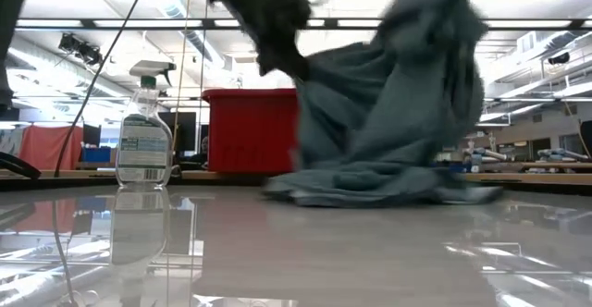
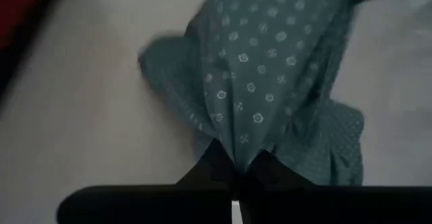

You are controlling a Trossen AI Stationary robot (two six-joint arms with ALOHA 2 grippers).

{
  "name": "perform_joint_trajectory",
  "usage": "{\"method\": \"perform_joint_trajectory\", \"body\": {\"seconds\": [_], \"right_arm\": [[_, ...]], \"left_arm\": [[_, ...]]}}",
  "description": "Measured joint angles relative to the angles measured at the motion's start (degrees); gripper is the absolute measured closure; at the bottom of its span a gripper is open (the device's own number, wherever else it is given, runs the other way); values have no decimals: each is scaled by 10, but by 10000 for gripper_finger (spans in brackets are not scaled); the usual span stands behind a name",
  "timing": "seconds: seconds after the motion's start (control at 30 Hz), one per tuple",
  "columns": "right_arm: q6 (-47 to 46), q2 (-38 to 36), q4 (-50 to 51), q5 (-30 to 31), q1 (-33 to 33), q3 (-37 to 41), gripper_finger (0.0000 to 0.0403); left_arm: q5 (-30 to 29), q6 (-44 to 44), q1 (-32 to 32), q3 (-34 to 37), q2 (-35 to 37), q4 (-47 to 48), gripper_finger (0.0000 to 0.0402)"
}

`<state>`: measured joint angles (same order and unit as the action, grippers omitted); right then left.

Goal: Fold laundry
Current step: Fold the green shirt

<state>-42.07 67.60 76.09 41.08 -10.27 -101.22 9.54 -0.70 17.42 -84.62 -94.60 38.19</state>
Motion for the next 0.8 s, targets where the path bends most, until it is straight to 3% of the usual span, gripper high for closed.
{"method": "perform_joint_trajectory", "body": {"seconds": [0.13,0.27,0.43,0.6,0.8], "right_arm": [[11,11,-15,-3,62,53,392],[166,29,-176,-2,128,87,392],[332,30,-370,-3,155,61,395],[292,9,-277,-92,167,33,396],[166,5,-31,-209,191,34,395]], "left_arm": [[-26,2,22,0,107,79,399],[-38,25,38,-20,200,132,400],[-9,94,34,-104,287,147,400],[-8,182,-28,-172,316,159,401],[-82,294,-123,-110,273,182,401]]}}
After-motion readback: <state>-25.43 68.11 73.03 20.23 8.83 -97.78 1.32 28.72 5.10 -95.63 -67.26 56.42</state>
